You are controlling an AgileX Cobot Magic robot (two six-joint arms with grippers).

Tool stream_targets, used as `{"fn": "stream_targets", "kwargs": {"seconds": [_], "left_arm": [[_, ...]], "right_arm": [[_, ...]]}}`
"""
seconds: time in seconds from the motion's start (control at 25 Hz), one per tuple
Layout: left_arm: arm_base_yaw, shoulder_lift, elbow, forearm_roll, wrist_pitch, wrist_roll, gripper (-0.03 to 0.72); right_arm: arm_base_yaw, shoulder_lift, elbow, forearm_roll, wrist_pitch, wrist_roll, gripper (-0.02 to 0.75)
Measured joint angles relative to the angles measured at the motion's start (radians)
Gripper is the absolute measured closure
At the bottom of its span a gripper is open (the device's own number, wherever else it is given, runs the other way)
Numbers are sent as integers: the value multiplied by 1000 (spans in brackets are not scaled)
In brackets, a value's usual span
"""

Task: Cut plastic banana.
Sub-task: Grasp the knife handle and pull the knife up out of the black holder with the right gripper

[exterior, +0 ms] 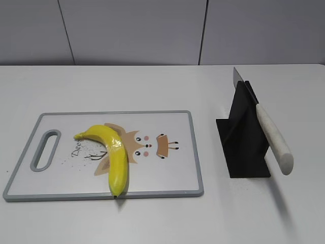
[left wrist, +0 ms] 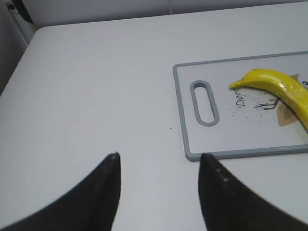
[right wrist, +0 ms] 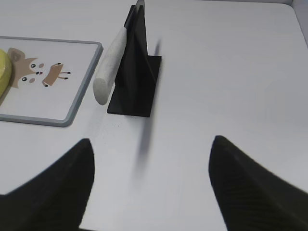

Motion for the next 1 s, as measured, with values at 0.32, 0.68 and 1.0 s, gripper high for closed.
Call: {"fn": "stream_targets", "kwargs": {"seconds": [0.32, 0.68, 1.0], "left_arm": [[0, 0, 0, 0, 0, 0, 183], [0, 0, 0, 0, 0, 0, 186], [0, 0, 0, 0, 0, 0, 191]], "right_arm": [[0, 0, 0, 0, 0, 0, 150], [0, 0, 0, 0, 0, 0, 150], [0, 0, 0, 0, 0, 0, 150]]}}
